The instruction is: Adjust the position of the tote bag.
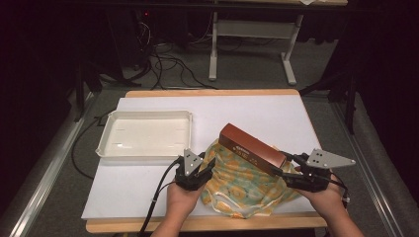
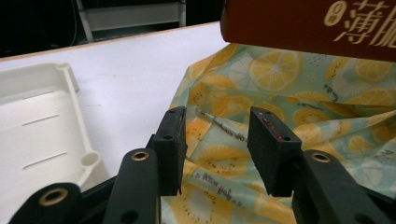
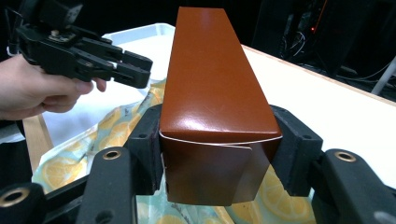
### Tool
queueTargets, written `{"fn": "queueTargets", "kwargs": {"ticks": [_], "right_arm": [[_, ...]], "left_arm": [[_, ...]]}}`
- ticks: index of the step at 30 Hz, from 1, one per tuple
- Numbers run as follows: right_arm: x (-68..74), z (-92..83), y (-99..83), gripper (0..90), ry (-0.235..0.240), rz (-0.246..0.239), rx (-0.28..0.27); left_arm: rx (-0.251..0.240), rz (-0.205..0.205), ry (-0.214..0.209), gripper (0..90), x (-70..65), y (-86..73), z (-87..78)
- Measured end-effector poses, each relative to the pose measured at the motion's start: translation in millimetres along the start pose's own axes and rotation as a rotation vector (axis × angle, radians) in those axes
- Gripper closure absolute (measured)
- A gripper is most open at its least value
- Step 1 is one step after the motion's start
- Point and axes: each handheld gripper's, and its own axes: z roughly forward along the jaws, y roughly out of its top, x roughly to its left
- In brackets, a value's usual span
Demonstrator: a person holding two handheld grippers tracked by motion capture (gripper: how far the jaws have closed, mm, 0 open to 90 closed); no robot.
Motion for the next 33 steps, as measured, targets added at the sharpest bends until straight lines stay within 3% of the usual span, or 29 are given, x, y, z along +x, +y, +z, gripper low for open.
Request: {"fn": "queueTargets", "kwargs": {"ticks": [8,16,24,33], "right_arm": [[1.0,6.1,9.3,44.4,0.001,-0.012,-0.007],[5.5,20.8,21.6,44.4,0.022,-0.024,-0.002],[12.3,43.0,33.3,44.4,0.048,-0.046,-0.004],[21.0,77.0,45.8,44.4,0.088,-0.058,-0.002]], "left_arm": [[-0.01,0.008,0.018,55.9,13.4,0.5,-20.8],[0.012,0.003,0.066,52.2,41.9,-7.9,-42.7],[0.027,0.001,0.113,49.1,72.9,-20.0,-70.6],[0.045,-0.029,0.166,47.4,103.5,-36.8,-98.5]]}}
